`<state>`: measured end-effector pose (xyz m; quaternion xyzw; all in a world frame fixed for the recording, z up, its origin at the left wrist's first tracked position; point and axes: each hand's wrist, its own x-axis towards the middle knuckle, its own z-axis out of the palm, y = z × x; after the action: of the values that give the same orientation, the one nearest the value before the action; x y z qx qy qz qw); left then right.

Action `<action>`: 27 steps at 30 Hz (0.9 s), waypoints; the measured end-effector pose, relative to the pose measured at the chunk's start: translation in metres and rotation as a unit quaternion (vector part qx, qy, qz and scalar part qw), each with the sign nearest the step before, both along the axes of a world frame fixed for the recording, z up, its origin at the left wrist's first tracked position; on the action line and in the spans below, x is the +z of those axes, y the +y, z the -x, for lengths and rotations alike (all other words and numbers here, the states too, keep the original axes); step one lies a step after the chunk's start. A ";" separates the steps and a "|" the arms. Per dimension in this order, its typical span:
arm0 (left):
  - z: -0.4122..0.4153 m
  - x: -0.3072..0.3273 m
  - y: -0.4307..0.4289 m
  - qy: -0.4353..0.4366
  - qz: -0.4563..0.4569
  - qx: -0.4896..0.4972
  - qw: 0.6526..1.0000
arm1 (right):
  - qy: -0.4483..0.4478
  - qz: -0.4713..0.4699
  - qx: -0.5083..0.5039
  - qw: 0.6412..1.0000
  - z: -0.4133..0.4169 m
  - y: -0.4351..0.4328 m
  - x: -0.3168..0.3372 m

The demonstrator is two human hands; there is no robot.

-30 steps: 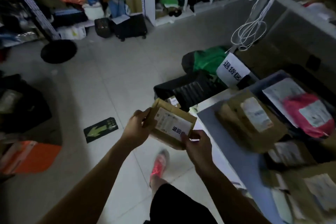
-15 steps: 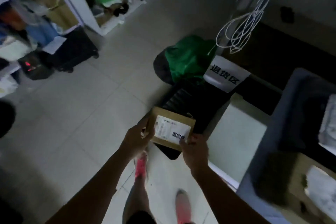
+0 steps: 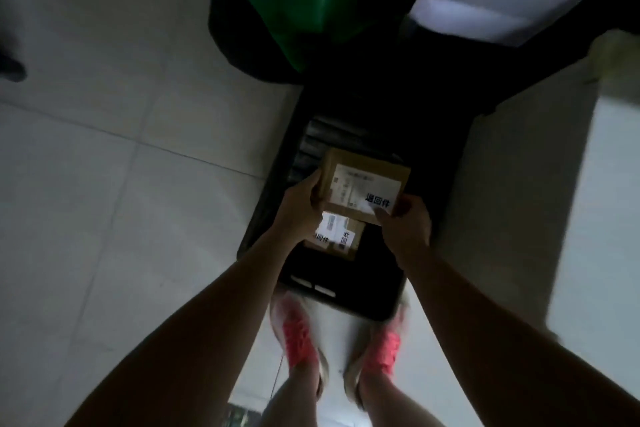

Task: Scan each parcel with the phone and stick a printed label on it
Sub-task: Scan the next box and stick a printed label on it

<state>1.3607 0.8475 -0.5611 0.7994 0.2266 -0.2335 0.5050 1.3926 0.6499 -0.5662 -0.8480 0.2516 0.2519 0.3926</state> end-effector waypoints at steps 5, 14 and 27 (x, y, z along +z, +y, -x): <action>-0.025 -0.124 -0.004 -0.003 -0.014 -0.032 0.999 | 0.016 0.006 -0.033 0.999 -0.016 0.002 -0.115; 0.010 -0.091 -0.014 0.050 -0.129 -0.152 0.979 | 0.125 0.038 0.170 0.977 0.001 0.001 -0.085; -0.001 0.375 -0.012 -0.187 -0.482 -0.286 0.807 | -0.126 0.240 0.400 0.875 -0.007 -0.013 0.373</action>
<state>1.3622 0.8360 -0.1861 0.9969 -0.0272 -0.0742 -0.0027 1.3994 0.6367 -0.1934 -0.9690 -0.1079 0.2105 0.0709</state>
